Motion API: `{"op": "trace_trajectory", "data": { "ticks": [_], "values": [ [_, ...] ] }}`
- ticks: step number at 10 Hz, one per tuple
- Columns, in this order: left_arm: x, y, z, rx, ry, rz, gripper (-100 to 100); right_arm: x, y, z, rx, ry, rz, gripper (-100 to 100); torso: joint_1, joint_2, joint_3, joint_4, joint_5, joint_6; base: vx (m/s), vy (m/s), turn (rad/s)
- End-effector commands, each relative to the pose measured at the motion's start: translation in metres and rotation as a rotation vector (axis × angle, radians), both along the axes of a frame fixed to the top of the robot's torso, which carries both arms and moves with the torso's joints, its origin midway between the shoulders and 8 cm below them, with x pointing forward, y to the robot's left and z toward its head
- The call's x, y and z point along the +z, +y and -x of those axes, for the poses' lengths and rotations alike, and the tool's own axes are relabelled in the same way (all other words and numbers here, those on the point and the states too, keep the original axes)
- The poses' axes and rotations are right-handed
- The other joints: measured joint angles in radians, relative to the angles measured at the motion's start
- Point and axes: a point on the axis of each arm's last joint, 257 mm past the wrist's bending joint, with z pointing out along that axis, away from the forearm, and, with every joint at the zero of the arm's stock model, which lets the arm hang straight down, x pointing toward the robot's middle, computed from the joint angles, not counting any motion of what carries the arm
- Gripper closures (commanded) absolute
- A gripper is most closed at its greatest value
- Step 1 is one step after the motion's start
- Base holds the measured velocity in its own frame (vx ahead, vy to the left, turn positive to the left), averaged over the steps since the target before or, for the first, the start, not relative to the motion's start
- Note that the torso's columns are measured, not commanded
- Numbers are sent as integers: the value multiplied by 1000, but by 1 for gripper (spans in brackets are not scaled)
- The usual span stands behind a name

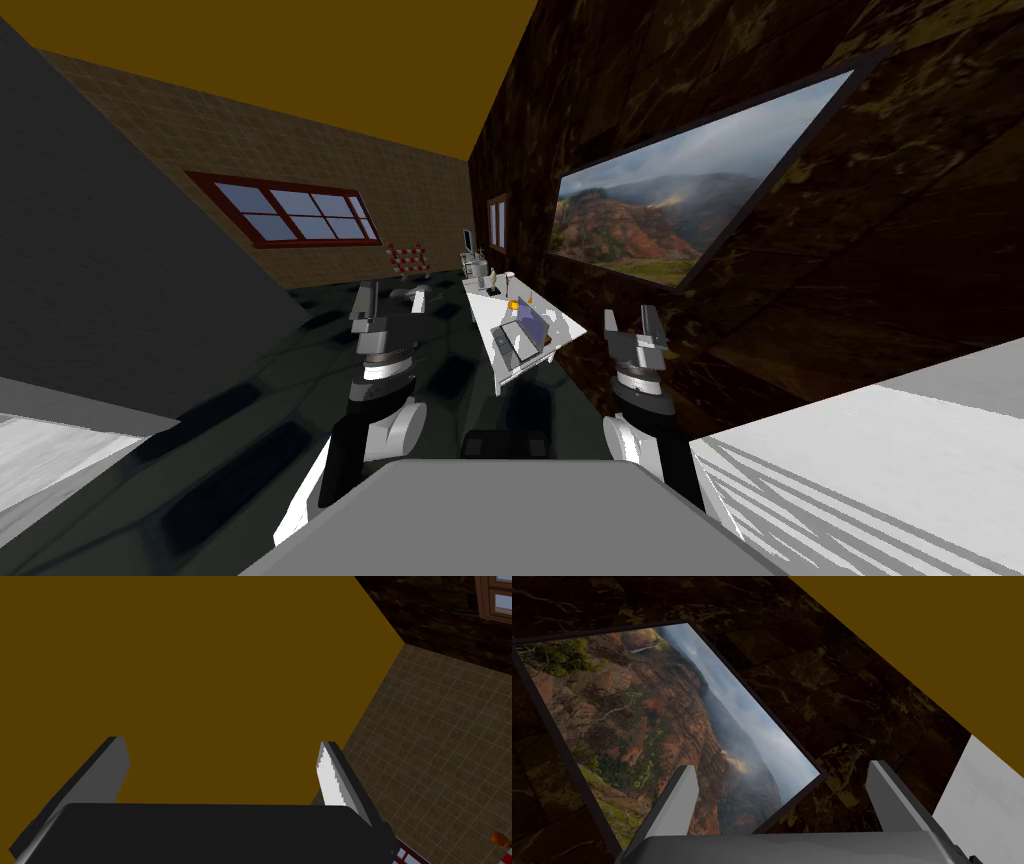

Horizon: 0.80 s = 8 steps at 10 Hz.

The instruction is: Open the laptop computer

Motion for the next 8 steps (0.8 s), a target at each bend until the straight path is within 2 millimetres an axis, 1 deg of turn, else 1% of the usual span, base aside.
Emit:
{"op": "trace_trajectory", "data": {
  "ticks": [1, 3, 8],
  "values": [
    [0, 0, 0, 0, 0, 0, 0, 0, 0, 0, 0, 0, 0, 0, 0, 41, -82, 41, 0, 0, 0, 0, 0],
    [0, 0, 0, 0, 0, 0, 0, 0, 0, 0, 0, 0, 0, 0, 0, 175, -351, 176, 0, 0, 0, 0, 0],
    [0, 0, 0, 0, 0, 0, 0, 0, 0, 0, 0, 0, 0, 0, 0, 544, -1087, 544, 0, 0, 0, 0, 0]
  ]
}}
